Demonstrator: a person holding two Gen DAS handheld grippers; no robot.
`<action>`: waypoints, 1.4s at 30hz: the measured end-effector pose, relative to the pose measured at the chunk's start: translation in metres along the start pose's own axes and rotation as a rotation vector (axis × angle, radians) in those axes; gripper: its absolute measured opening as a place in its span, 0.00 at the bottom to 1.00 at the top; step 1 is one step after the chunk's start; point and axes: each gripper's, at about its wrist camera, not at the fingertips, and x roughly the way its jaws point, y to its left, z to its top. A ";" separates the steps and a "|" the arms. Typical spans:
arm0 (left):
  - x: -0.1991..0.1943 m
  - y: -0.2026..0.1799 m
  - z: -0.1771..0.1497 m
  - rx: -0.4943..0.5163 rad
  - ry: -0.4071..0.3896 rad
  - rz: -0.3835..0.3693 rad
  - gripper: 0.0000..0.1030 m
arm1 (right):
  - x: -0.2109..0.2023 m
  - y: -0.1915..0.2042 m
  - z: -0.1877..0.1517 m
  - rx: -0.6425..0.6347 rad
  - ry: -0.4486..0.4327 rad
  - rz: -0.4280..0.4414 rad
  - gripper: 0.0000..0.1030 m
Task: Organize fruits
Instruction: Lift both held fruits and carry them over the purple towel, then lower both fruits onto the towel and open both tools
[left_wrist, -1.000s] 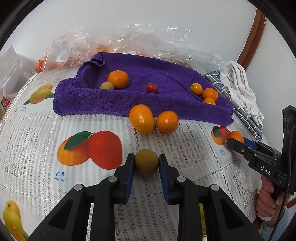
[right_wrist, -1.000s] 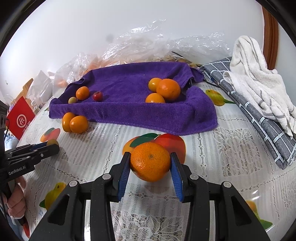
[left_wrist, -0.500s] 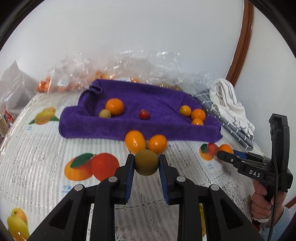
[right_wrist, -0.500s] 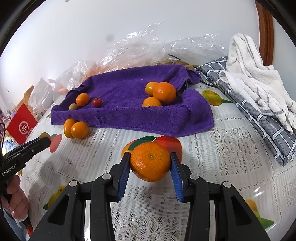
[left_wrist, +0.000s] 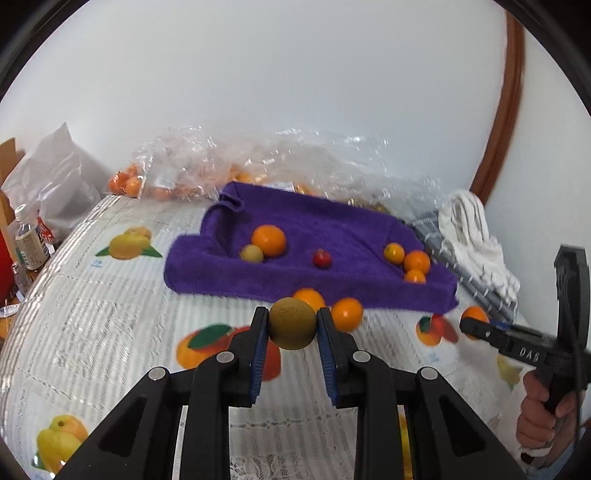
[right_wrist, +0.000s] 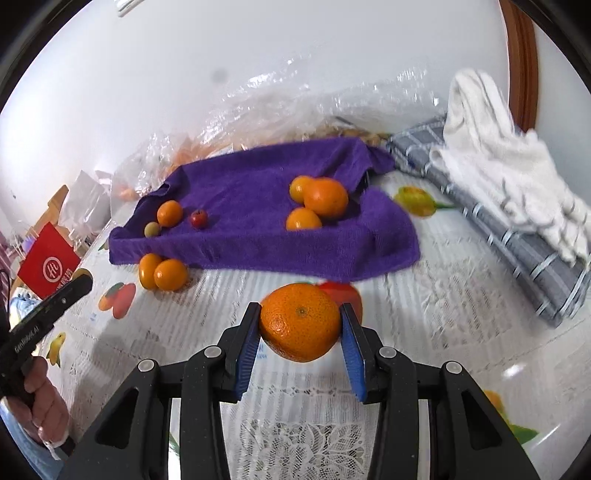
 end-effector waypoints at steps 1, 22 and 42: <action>-0.004 0.001 0.008 -0.014 0.000 0.001 0.24 | -0.002 0.002 0.004 -0.006 -0.002 0.000 0.41; 0.030 0.014 0.131 -0.035 0.006 0.024 0.24 | 0.003 0.058 0.117 -0.103 -0.122 0.034 0.41; 0.119 0.003 0.114 0.056 0.170 0.013 0.24 | 0.095 0.061 0.101 -0.134 0.020 0.040 0.41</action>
